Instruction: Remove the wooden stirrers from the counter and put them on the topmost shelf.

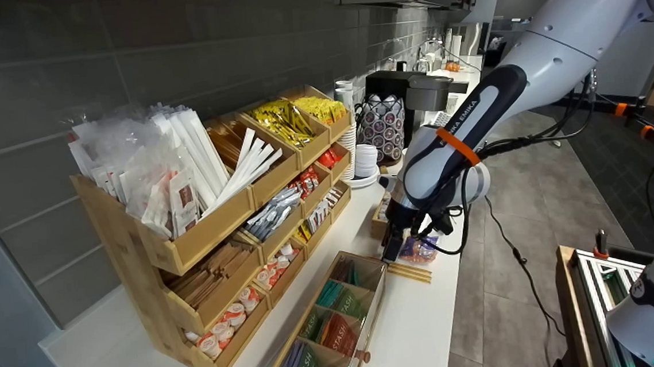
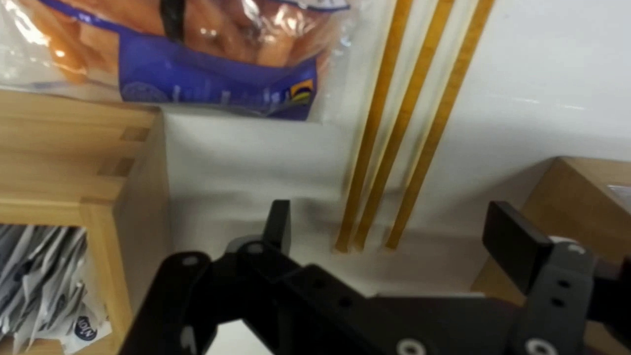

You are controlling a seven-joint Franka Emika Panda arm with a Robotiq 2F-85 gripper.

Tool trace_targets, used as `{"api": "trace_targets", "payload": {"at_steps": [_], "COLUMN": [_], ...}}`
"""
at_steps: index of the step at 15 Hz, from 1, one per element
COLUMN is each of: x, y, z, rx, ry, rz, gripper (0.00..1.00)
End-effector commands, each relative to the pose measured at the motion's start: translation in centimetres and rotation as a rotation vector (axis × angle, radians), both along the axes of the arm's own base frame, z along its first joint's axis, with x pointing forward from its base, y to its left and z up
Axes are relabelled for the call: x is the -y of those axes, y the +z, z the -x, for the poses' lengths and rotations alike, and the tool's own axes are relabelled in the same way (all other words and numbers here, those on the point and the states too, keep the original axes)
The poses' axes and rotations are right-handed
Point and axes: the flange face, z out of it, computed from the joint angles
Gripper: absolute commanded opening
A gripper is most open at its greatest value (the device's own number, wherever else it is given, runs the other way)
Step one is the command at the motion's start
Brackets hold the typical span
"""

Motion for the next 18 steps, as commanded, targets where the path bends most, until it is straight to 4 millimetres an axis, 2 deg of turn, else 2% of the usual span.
{"api": "trace_targets", "payload": {"at_steps": [1, 3, 4, 6, 13, 14, 15, 18], "x": [0.31, 0.44, 0.48, 0.59, 1.04, 1.12, 1.23, 1.18], "y": [-1.41, -1.89, -2.10, -2.29, -2.07, -2.07, -2.06, -2.08], "z": [-0.51, -0.52, -0.52, -0.59, -0.86, -0.85, -0.87, -0.86], "rx": [0.004, -0.004, -0.009, -0.010, -0.004, -0.005, -0.006, -0.008], "ry": [0.005, 0.007, 0.006, 0.006, 0.005, 0.004, 0.001, 0.000], "rz": [-0.001, 0.001, 0.001, 0.004, 0.013, 0.015, 0.017, 0.019], "gripper": [1.00, 0.90, 0.73, 0.61, 0.07, 0.01, 0.00, 0.02]}}
